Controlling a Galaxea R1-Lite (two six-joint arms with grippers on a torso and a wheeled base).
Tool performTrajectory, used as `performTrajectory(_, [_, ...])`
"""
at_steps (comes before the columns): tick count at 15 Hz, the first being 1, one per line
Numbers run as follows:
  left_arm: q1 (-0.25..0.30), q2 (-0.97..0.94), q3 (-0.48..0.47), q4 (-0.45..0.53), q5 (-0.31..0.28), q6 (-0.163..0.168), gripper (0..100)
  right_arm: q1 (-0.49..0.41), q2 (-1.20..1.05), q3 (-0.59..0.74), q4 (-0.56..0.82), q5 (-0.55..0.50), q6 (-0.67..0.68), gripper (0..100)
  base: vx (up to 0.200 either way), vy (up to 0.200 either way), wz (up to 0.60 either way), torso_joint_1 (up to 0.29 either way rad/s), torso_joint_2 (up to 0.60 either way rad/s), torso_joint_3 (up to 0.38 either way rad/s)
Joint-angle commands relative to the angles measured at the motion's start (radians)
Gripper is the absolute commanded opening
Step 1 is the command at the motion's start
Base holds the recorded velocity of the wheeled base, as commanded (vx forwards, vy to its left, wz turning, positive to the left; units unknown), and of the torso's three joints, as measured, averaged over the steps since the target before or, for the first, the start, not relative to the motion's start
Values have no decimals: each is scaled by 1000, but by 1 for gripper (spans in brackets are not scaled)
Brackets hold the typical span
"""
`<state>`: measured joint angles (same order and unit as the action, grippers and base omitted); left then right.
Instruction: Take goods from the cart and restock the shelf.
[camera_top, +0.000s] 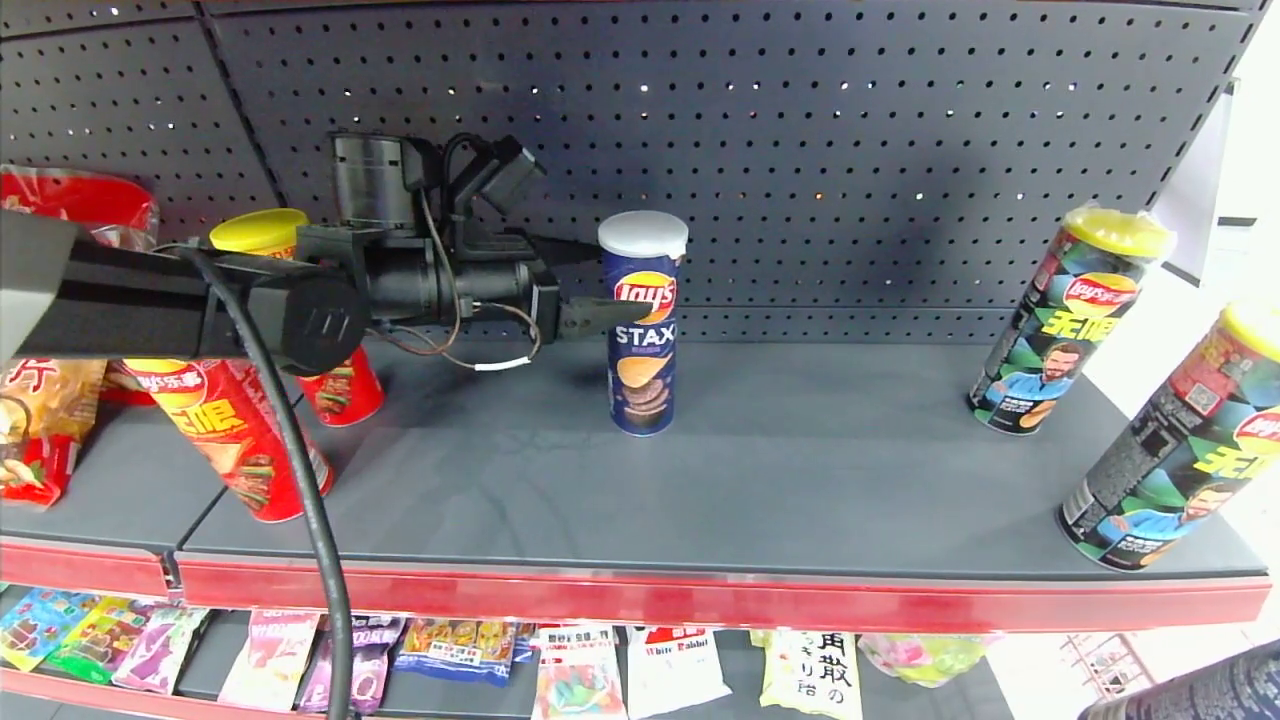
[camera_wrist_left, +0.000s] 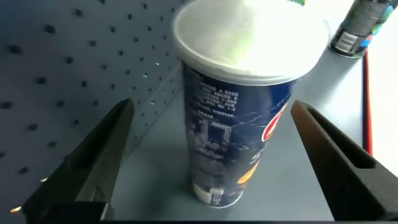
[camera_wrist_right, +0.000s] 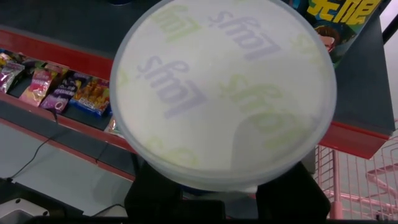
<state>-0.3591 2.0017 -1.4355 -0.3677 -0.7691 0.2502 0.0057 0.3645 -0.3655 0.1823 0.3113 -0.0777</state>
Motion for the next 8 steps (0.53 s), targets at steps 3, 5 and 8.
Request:
performTrajectory(3, [-12, 48, -68, 52, -21, 0, 100, 0, 2, 7, 0, 0, -1, 0, 0, 0, 0, 0, 0, 0])
performTrajectory(5, [-12, 69, -98, 52, -21, 0, 100, 0, 2, 7, 0, 0, 1, 0, 0, 0, 0, 0, 0, 0])
performTrajectory(8, [-24, 77, -102, 53, -21, -2, 100, 0, 2, 8, 2, 0, 2, 0, 0, 0, 0, 0, 0, 0])
